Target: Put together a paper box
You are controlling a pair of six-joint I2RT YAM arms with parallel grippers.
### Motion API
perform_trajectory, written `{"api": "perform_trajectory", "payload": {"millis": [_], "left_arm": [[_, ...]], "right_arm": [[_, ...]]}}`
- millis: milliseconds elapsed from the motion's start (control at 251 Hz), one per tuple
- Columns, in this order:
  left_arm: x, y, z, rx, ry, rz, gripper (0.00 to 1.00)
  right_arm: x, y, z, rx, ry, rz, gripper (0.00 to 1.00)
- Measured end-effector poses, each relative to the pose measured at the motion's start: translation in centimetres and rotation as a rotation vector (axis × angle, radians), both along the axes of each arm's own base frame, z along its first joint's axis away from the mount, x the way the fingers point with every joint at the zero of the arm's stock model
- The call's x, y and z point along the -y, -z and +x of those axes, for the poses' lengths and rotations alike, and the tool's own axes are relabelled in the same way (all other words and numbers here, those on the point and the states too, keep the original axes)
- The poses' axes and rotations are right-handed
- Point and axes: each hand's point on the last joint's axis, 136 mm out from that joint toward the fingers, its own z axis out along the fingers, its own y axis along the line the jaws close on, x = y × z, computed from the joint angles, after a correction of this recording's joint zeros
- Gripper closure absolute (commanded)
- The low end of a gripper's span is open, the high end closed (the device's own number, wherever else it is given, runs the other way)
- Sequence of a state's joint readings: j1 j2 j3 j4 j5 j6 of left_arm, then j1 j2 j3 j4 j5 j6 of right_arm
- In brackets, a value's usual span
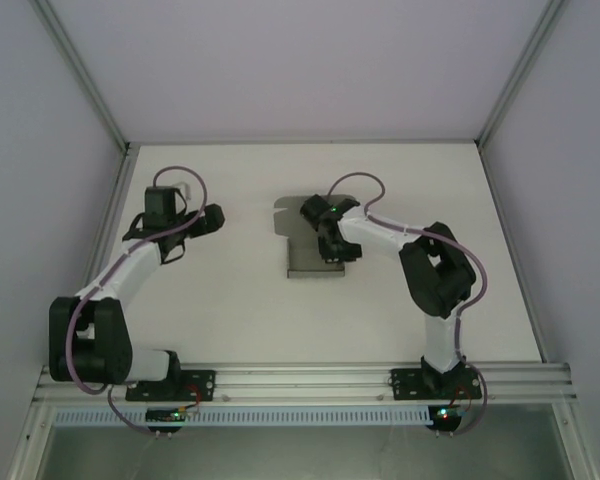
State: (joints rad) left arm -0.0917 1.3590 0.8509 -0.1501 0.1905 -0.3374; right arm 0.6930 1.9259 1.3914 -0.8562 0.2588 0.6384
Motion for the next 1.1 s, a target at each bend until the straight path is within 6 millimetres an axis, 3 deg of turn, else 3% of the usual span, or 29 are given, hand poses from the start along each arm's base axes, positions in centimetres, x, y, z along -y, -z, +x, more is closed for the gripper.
{"api": "perform_trajectory", "payload": {"millis": [208,355,515,651,850,970,1098], "left_arm": [[5.9,-0.6,0.2,0.05,0.269,0.021,0.0],[10.5,-2.1,-0.8,0.136,0.502,0.063,0.01],[13.7,-4.2,-1.1,0.232,0.698,0.123,0.01],[15.6,-5.2,-1.0,0.28,0.832,0.182,0.0],[17.1,-4.3,-1.6,0.234,0.977,0.232,0.0],[17.4,-2.8,-1.5,0.172,1.014,0.264,0.08],[17.4,-1.2,-1.6,0.097,1.041,0.297,0.18]], "right_arm": [[0.4,-1.2,0.1,0.043,-0.001,-0.023,0.3],[1.1,-5.6,1.0,0.159,-0.103,-0.032,0.02],[1.8,-10.8,1.5,0.304,-0.338,0.004,0.01],[1.9,-13.2,2.9,0.374,-0.581,0.042,0.01],[1.2,-14.9,6.4,0.412,-0.914,0.123,0.01],[0.3,-15.6,9.4,0.412,-1.074,0.135,0.04],[-0.7,-14.7,10.8,0.351,-1.208,0.176,0.14]]}}
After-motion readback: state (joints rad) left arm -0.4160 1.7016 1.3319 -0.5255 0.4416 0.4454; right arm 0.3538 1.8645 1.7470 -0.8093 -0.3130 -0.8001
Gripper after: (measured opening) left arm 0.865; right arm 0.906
